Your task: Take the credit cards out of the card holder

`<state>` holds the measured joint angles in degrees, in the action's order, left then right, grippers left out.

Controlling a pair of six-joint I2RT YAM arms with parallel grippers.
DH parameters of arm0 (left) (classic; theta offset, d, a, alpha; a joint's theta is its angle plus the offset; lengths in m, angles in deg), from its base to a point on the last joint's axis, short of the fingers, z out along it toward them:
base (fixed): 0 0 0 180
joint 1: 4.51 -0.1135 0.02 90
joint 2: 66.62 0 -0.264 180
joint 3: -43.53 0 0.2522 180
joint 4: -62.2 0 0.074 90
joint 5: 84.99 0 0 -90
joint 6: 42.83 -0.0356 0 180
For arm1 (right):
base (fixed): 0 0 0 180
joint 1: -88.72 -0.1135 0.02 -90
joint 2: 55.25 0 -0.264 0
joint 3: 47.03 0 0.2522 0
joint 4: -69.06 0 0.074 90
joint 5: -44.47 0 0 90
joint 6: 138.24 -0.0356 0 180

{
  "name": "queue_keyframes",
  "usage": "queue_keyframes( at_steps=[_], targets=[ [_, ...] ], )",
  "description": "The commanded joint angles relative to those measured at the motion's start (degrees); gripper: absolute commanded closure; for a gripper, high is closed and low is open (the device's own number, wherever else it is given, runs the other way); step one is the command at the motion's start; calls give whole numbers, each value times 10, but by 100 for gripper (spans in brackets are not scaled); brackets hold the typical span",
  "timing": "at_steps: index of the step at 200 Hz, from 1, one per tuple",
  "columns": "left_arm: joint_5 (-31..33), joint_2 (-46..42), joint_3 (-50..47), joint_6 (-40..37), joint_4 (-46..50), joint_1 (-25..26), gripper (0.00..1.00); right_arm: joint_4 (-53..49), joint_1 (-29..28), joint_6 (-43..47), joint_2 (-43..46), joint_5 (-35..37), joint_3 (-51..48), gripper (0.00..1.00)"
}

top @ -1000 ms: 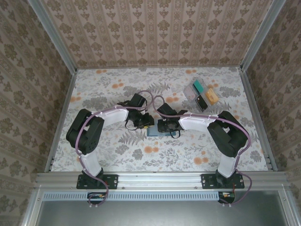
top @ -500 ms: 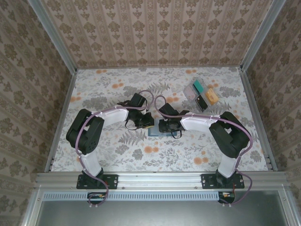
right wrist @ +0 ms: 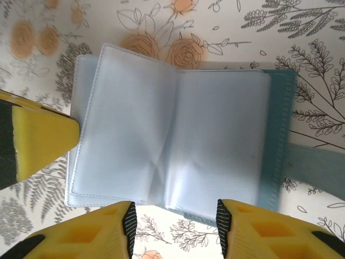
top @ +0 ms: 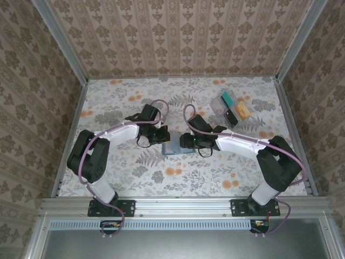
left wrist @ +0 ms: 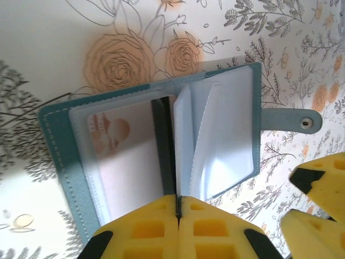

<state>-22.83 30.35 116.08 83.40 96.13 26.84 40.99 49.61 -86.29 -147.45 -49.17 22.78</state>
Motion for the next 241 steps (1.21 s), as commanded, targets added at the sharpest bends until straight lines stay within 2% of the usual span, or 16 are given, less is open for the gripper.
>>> queue_keyframes(
  at_steps=[1,25,45,125,207,218,241],
  targets=[
    [-25,-17,-7,-20,9,-4,97,6,7,-19,18,-10,-14,52],
    [-62,-15,-14,2,-32,1,80,13,10,-26,19,-13,-20,52],
    [-73,-12,-6,8,-45,13,74,26,11,-30,21,-21,-28,54],
    [-73,10,13,21,-52,36,66,38,25,-41,42,-10,-52,55],
    [-86,22,21,36,-80,46,63,52,30,-46,58,-4,-70,55],
    [-116,22,16,45,-103,46,61,55,30,-46,62,-3,-73,55],
    [-112,18,20,49,-105,43,58,58,31,-46,72,5,-79,55]
  ],
)
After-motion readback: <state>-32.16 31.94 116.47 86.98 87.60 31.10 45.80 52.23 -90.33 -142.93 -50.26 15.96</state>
